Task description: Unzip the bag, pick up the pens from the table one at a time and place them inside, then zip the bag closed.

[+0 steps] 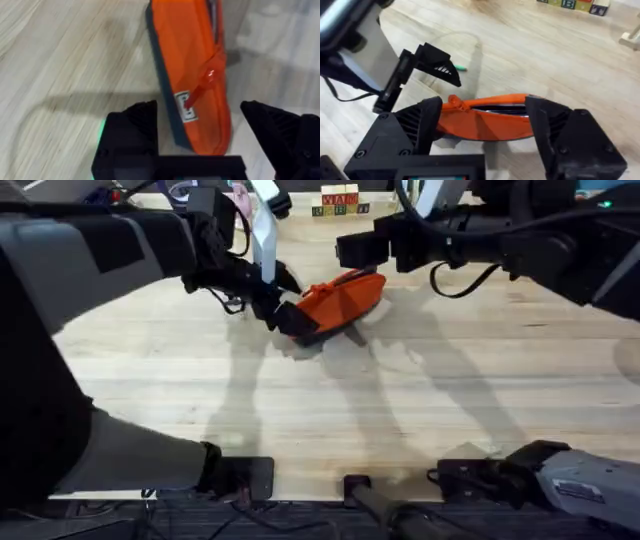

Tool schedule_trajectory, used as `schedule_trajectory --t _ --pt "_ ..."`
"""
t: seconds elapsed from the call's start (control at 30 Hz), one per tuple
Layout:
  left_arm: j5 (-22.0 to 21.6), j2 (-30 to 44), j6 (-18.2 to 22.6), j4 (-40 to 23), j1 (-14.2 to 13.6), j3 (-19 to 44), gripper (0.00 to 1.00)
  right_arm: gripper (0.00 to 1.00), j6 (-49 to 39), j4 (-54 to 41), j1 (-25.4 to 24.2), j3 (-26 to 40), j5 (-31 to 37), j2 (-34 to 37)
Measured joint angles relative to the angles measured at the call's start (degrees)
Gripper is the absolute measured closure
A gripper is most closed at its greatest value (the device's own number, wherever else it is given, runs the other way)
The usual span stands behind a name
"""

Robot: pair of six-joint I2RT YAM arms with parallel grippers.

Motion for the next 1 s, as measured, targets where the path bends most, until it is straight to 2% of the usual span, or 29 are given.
schedule_trajectory --t 0.2,0.37,0.6,0.7,0.83,1.0 --pt "3.4 -0.01 -1.62 -1.22 -0.04 1.97 0.008 0.004 -4.97 -0.02 -2.1 0.0 0.33 0.01" --pt "4.04 -0.38 -2.91 -5.86 0.02 5.41 0.006 0.004 -7.59 -0.02 -3.94 0.0 0.74 0.0" --pt "4.02 -7.03 -4.02 -12.01 1.59 10.76 0.006 0.004 -8.5 0.0 -4.57 0.0 0.96 0.02" --pt "1.14 -11.0 -6.62 -15.22 1.96 13.34 0.005 0.004 -9.63 -0.02 -4.61 0.0 0.96 0.02" --pt "-3.69 -15.55 -12.3 -19.44 1.95 15.94 0.006 0.004 -13.82 -0.02 -4.66 0.0 0.97 0.0" --pt "-8.57 -20.86 -19.83 -24.76 1.95 18.68 0.006 0.004 -23.38 -0.07 -4.66 0.0 0.98 0.02"
